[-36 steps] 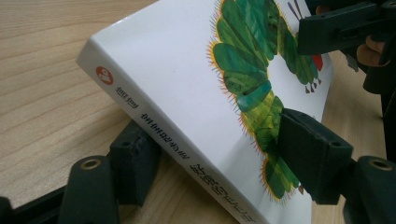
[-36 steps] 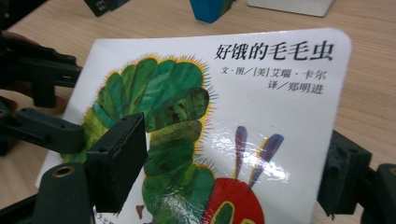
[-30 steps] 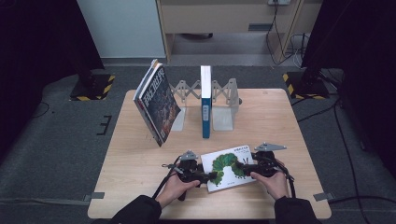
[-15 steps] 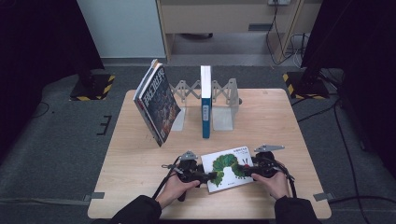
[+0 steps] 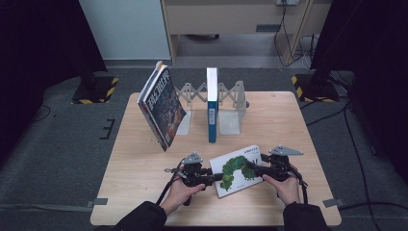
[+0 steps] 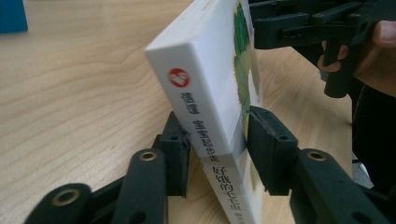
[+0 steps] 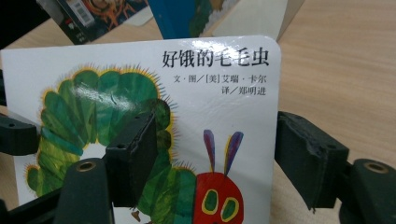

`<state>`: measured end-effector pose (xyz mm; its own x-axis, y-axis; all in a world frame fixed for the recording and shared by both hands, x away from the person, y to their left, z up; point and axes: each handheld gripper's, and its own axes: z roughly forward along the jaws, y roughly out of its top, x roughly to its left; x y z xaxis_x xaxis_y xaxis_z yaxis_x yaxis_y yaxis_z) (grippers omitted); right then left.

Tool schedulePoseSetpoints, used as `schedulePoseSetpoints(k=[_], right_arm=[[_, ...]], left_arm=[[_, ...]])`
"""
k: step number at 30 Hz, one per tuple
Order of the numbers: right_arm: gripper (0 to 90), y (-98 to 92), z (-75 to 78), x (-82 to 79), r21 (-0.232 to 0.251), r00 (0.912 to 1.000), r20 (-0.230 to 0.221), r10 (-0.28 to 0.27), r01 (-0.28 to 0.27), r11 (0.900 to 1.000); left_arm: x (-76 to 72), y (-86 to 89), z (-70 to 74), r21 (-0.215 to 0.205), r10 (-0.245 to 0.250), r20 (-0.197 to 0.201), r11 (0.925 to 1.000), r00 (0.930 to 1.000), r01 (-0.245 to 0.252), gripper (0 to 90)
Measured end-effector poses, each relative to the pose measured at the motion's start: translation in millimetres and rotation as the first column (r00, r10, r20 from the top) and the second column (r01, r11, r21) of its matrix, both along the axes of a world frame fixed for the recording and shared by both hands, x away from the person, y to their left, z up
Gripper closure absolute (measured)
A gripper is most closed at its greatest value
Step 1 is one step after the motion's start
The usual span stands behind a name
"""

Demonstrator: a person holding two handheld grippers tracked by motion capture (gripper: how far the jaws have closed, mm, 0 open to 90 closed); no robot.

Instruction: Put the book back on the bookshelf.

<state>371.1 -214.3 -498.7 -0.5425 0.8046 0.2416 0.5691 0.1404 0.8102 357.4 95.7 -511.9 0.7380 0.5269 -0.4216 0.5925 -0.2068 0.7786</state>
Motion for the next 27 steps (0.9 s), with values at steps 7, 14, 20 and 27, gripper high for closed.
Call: schedulePoseSetpoints(k=[7,14,20,27], right_arm=[[34.0,-0.5,2.7,-1.1,0.016,0.9993,0.038,0.003,-0.004,1.000],[35.7,6.2,5.1,-3.3,0.063,0.9964,0.048,0.069,-0.072,0.995],[34.0,2.3,7.7,-3.7,0.092,0.9963,0.050,0.070,-0.074,0.993],[30.7,-10.4,12.8,-3.7,0.093,0.9963,0.084,0.013,-0.021,0.995]], left_arm=[[-3.3,-5.1,3.4,0.010,-0.026,0.045,0.9996,0.9987,0.026,61.7],[-11.1,-22.1,3.0,0.025,-0.062,0.050,0.9978,0.9968,0.061,69.6],[-13.6,-22.1,8.3,0.031,-0.056,0.022,0.9980,0.9982,0.055,74.1],[-15.4,-22.6,17.7,0.044,-0.053,0.034,0.9977,0.9980,0.052,74.6]])
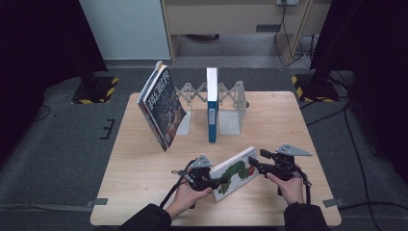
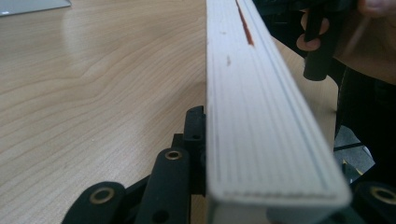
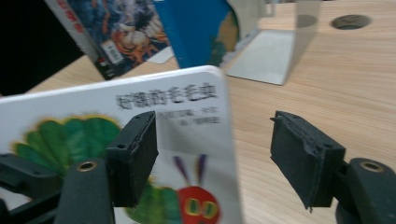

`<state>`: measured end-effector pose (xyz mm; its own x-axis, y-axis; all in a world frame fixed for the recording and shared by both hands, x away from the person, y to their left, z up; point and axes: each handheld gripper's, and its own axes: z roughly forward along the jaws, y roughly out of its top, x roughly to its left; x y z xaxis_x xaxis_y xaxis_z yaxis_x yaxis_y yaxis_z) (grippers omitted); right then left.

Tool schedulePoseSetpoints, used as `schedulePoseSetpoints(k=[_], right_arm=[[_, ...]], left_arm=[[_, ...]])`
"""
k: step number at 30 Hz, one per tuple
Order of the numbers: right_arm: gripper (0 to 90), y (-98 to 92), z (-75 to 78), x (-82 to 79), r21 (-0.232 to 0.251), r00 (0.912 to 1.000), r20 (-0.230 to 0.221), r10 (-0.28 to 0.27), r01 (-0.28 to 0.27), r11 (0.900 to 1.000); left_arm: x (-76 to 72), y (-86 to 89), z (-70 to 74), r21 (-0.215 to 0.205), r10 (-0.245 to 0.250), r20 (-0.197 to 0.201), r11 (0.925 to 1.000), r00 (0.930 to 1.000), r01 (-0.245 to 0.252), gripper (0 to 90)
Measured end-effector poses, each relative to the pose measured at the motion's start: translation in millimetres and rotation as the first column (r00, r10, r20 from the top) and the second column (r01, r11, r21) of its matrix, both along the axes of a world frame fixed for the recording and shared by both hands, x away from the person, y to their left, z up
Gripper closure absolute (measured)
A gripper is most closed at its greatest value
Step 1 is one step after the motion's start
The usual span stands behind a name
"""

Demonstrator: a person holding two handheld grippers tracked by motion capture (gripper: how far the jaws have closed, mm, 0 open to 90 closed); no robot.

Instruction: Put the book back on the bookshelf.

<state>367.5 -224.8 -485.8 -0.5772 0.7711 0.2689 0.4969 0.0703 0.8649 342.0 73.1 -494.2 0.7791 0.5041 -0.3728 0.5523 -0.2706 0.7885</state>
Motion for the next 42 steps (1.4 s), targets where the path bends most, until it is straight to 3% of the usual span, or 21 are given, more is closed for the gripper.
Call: schedulePoseSetpoints(k=[8,10,13,18,24,27,34,42], right_arm=[[26.6,-13.8,-4.8,2.4,-0.120,0.9957,-0.003,-0.093,0.092,0.989],[25.2,-17.3,-7.9,3.5,-0.180,0.9945,-0.018,-0.103,0.098,0.979],[22.3,-20.3,-11.8,5.1,-0.230,0.9910,-0.045,-0.126,0.113,0.967],[18.1,-25.8,-15.3,7.3,-0.292,0.9856,-0.054,-0.160,0.138,0.946],[14.5,-32.5,-24.2,9.9,-0.364,0.9767,-0.116,-0.181,0.127,0.923],[13.0,-35.0,-28.5,11.1,-0.384,0.9725,-0.143,-0.184,0.116,0.916],[11.2,-38.4,-35.0,13.0,-0.413,0.9645,-0.186,-0.188,0.097,0.906],[8.4,-36.0,-42.0,13.6,-0.446,0.9614,-0.208,-0.180,0.070,0.892]], left_arm=[[2.2,5.5,12.9,-0.008,0.027,0.000,0.9996,0.9996,-0.027,74.7],[3.3,7.6,15.9,-0.012,0.040,-0.009,0.9991,0.9992,-0.040,74.8],[5.4,11.7,21.5,-0.018,0.059,0.000,0.9981,0.9983,-0.059,74.8],[8.5,19.6,31.8,-0.035,0.105,0.013,0.9939,0.9944,-0.104,74.8],[12.4,30.2,45.8,-0.051,0.150,0.047,0.9877,0.9875,-0.148,74.7],[13.8,34.4,52.0,-0.056,0.172,0.067,0.9841,0.9828,-0.168,74.7],[17.7,38.0,59.8,-0.063,0.211,0.073,0.9763,0.9747,-0.207,74.7],[26.2,39.7,68.7,-0.065,0.236,0.083,0.9707,0.9681,-0.231,74.7]])
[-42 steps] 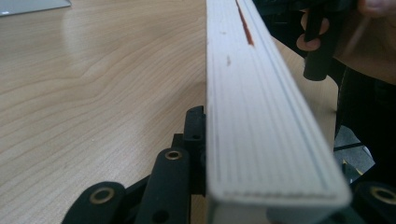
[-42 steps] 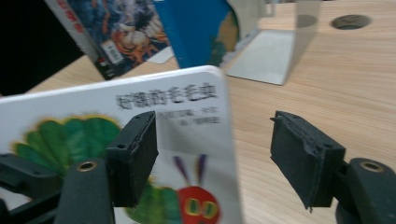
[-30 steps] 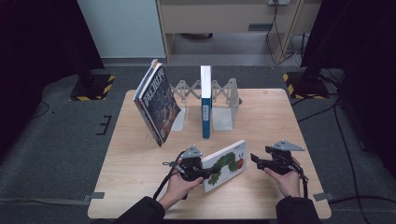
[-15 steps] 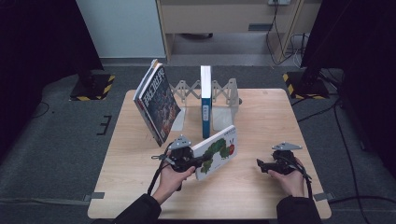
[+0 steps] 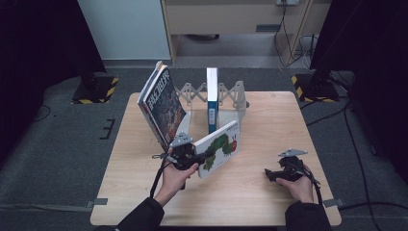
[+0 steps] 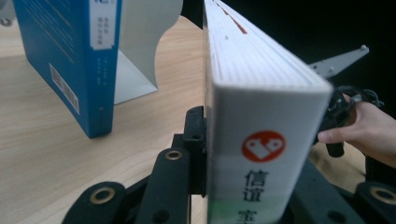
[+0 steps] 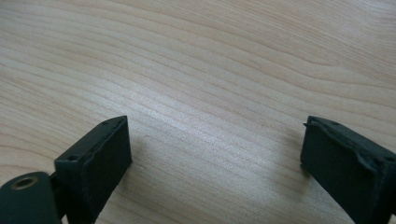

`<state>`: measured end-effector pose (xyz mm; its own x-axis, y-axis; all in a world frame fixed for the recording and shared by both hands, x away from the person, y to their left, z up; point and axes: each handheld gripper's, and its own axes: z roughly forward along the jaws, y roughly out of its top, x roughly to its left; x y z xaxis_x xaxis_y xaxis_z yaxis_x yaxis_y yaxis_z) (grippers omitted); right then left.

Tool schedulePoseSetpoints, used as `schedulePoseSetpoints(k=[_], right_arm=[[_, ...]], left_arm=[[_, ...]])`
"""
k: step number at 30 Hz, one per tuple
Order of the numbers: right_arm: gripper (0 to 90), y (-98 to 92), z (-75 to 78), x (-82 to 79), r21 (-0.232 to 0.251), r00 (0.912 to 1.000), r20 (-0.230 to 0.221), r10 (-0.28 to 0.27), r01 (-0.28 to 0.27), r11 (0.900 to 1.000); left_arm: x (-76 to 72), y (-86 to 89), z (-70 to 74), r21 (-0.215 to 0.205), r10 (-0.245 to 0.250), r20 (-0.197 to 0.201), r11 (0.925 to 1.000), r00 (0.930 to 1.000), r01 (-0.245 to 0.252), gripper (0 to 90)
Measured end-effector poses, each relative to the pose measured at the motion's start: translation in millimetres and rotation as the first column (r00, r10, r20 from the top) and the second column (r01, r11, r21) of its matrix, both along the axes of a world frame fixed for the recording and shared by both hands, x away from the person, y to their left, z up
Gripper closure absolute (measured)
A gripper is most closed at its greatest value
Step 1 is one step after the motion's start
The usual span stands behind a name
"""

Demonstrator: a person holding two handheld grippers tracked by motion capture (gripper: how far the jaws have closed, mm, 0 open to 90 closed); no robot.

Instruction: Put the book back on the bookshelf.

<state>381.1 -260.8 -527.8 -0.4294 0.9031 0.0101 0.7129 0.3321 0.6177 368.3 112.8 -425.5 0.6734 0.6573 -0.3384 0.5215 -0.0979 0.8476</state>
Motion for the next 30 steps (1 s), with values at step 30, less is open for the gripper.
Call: schedulePoseSetpoints(k=[30], right_arm=[[0.5,-0.3,-9.7,-4.4,0.034,0.9964,0.083,-0.013,0.010,0.999]], left_arm=[[43.0,-38.1,8.4,0.044,0.153,0.119,0.9863,0.9810,-0.159,74.7]])
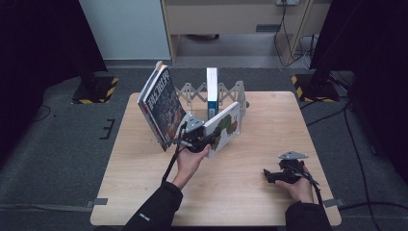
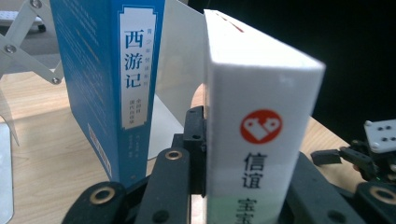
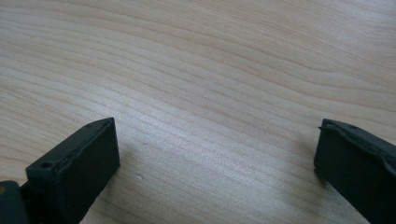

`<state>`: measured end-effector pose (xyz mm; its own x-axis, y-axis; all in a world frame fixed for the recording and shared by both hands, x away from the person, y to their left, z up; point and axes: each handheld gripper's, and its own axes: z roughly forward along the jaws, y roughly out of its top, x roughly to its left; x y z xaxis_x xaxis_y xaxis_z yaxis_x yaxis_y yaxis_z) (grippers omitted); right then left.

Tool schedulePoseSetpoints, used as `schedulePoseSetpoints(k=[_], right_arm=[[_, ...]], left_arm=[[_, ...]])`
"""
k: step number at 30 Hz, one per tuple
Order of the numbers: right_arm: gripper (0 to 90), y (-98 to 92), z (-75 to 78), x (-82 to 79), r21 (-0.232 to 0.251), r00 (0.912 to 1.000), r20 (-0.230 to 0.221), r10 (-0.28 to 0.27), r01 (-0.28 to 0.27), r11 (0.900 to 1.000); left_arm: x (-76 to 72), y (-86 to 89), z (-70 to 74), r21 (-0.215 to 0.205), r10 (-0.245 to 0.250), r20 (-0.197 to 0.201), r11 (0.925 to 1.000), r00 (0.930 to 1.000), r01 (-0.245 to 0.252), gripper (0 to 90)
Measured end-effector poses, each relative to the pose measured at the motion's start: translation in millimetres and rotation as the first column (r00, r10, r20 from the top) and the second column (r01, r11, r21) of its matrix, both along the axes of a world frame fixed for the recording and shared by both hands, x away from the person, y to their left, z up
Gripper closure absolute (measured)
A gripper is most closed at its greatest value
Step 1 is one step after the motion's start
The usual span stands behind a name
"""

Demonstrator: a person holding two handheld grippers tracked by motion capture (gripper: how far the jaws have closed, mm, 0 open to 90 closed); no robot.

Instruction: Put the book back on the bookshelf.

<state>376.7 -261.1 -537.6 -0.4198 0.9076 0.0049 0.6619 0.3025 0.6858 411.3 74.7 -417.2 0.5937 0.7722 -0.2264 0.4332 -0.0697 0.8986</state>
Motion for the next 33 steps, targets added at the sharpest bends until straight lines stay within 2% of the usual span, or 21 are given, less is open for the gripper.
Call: schedulePoseSetpoints(k=[2,4,7,11,18,24,33], right_arm=[[0.5,-0.1,0.0,-0.2,0.001,1.0000,-0.001,0.001,-0.001,1.000],[0.5,0.1,-0.3,-0.5,0.005,1.0000,0.004,-0.004,0.004,1.000],[0.4,0.2,-0.7,-0.8,0.006,0.9999,0.008,-0.007,0.007,1.000],[0.4,0.2,-0.9,-0.9,0.006,0.9999,0.010,-0.008,0.008,1.000],[0.3,0.3,-1.5,-1.1,0.008,0.9998,0.018,-0.010,0.010,1.000],[0.3,-0.2,-1.8,-1.3,0.006,0.9997,0.022,-0.005,0.005,1.000],[0.3,-0.3,-1.8,-1.2,0.007,0.9997,0.022,-0.004,0.004,1.000]], left_arm=[[1.4,-2.8,-0.8,0.015,0.012,0.014,0.9998,0.9998,-0.012,74.7],[3.7,-4.1,-2.1,-0.002,0.027,0.013,0.9996,0.9996,-0.027,74.7],[7.4,-6.0,-2.5,0.000,0.043,0.035,0.9991,0.9985,-0.043,74.7],[13.6,-3.9,-3.5,-0.036,0.061,0.029,0.9976,0.9977,-0.060,74.7],[18.7,-11.4,-4.6,0.002,0.089,0.067,0.9960,0.9937,-0.089,74.7],[21.2,-22.1,-10.5,0.013,0.103,0.066,0.9945,0.9925,-0.104,74.7],[27.1,-36.9,-15.4,0.033,0.132,0.093,0.9903,0.9869,-0.135,74.7]])
